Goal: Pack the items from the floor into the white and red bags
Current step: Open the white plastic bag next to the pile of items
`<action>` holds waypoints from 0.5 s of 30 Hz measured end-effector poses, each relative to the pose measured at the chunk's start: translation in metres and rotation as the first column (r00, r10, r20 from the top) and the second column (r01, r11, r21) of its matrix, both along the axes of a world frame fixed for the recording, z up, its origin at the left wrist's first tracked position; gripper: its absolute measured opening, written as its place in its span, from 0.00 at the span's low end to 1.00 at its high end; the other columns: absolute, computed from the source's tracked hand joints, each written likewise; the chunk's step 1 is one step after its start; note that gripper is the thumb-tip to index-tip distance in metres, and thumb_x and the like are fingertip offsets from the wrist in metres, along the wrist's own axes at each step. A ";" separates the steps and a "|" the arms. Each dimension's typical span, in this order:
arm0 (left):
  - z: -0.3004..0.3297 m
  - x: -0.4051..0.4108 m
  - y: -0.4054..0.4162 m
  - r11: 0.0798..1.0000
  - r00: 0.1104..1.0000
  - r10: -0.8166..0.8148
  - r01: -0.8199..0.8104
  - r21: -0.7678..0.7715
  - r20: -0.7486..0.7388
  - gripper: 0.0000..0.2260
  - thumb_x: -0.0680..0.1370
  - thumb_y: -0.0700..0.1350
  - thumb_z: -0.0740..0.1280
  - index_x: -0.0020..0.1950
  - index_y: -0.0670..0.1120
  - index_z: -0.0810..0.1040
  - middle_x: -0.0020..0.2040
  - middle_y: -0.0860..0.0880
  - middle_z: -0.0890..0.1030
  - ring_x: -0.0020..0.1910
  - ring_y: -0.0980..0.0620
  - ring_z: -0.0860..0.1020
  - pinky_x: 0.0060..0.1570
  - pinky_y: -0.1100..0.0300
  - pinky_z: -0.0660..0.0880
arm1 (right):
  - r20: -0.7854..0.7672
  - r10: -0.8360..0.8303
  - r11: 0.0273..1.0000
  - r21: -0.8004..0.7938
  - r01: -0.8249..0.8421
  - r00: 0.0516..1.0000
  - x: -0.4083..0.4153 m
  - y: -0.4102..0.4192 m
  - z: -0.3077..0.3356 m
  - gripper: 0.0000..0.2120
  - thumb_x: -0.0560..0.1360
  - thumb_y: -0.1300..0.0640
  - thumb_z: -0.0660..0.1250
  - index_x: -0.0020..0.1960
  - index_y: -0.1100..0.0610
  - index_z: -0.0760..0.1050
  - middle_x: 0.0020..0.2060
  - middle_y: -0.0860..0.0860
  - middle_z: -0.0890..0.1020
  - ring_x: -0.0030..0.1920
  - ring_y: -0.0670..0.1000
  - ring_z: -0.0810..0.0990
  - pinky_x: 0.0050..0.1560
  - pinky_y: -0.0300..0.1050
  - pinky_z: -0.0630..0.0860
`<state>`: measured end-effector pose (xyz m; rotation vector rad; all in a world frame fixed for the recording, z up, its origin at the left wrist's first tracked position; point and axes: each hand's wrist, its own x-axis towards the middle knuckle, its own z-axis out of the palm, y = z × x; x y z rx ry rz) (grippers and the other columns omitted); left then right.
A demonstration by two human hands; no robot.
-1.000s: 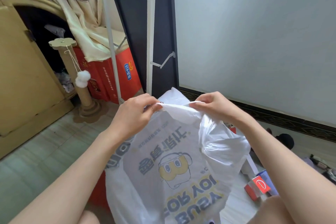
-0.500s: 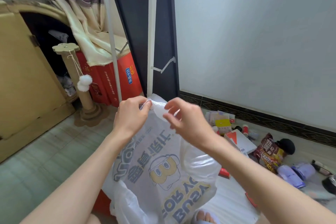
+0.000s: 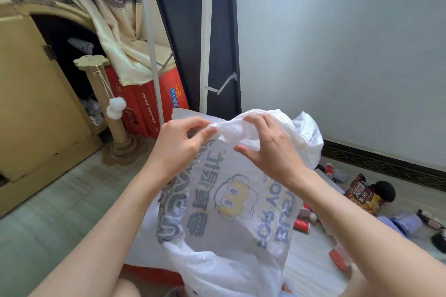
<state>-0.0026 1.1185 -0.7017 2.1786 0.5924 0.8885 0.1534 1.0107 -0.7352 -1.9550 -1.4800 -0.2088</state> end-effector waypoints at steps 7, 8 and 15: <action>0.002 -0.008 0.003 0.996 0.998 -0.060 0.062 -0.060 0.036 0.04 0.73 0.45 0.68 0.41 0.54 0.80 0.38 0.59 0.82 0.40 0.62 0.79 0.39 0.73 0.73 | 0.332 -0.108 0.992 0.094 0.081 0.937 0.017 0.005 -0.001 0.14 0.67 0.56 0.73 0.52 0.58 0.78 0.49 0.55 0.79 0.51 0.59 0.77 0.48 0.51 0.72; 0.002 -0.009 0.003 0.996 0.998 -0.059 0.061 -0.058 0.037 0.03 0.73 0.46 0.68 0.42 0.54 0.80 0.39 0.58 0.82 0.40 0.62 0.79 0.39 0.73 0.73 | 0.333 -0.097 0.992 0.114 0.062 0.938 0.016 0.006 0.001 0.09 0.69 0.56 0.70 0.48 0.58 0.78 0.48 0.55 0.79 0.50 0.58 0.77 0.48 0.50 0.72; -0.007 -0.013 0.012 0.920 0.961 0.267 -0.232 0.315 -0.075 0.06 0.76 0.44 0.65 0.52 0.52 0.77 0.45 0.55 0.80 0.47 0.54 0.77 0.49 0.53 0.75 | -0.061 0.128 0.991 0.041 -0.125 0.990 0.013 -0.002 0.010 0.06 0.80 0.55 0.56 0.48 0.58 0.67 0.38 0.49 0.75 0.38 0.56 0.74 0.39 0.52 0.71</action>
